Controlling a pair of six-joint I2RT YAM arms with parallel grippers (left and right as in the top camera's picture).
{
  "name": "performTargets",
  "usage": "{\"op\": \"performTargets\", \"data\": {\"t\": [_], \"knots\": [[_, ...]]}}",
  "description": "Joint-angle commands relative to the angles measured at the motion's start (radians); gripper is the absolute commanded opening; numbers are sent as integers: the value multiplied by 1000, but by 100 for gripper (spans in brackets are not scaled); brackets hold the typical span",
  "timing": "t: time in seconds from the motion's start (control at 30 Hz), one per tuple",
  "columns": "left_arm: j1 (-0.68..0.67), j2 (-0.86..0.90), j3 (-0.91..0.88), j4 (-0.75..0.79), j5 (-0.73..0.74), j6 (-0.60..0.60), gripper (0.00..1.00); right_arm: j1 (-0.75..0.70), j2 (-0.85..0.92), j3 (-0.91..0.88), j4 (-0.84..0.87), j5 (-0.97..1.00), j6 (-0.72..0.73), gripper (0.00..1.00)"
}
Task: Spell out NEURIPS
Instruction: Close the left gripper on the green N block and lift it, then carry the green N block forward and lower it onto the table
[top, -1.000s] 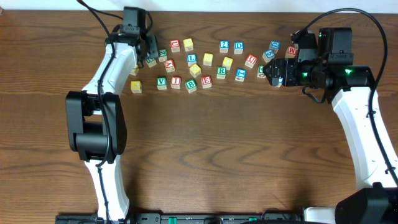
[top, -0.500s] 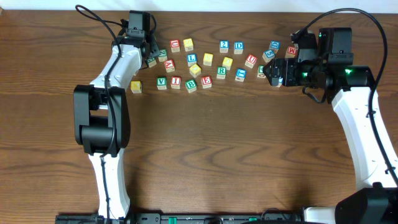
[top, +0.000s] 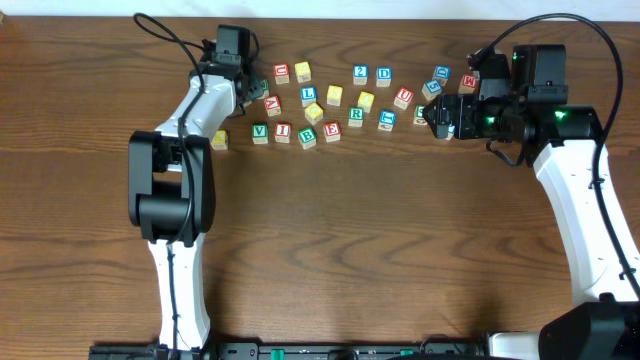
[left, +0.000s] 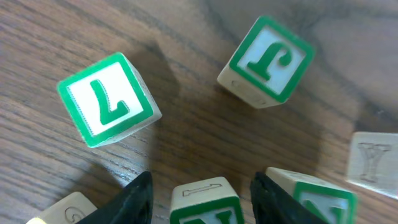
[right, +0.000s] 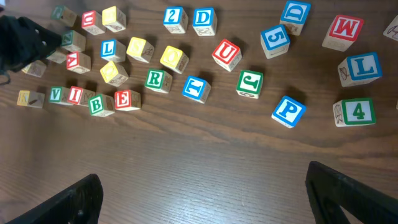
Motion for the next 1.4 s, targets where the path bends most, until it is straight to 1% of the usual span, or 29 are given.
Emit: {"op": "performTargets", "data": {"t": [0.0,0.2,0.33,0.4,0.5,0.57,0.63,0.77,0.9,1.07,1.17,1.37], "knots": [[0,8,5,2,-16,-4,46,-7,0,18,0,5,-11,99],[-2,8,0,-5,-16,-5,44,-7,0,18,0,6,-11,99],[-2,8,0,-10,-16,-4,37,-7,0,18,0,6,-11,99],[-2,8,0,-10,-16,-4,37,-7,0,18,0,6,-11,99],[-2,8,0,-13,-16,-4,30,-7,0,18,3,6,-11,99],[-2,8,0,-16,-16,0,28,-7,0,18,3,5,-11,99],[-2,8,0,-18,-16,0,23,-7,0,18,3,5,-11,99],[-2,8,1,-18,-16,3,23,-7,0,18,3,5,-11,99],[-2,-1,1,-21,-16,56,21,-7,0,18,3,5,-11,99],[-2,-68,1,-36,-17,114,20,-7,0,18,3,5,-11,99],[-2,-134,1,-57,-16,113,20,-7,0,18,3,5,-11,99],[-16,-316,1,-173,5,113,20,-7,0,18,3,5,-11,99]]}}
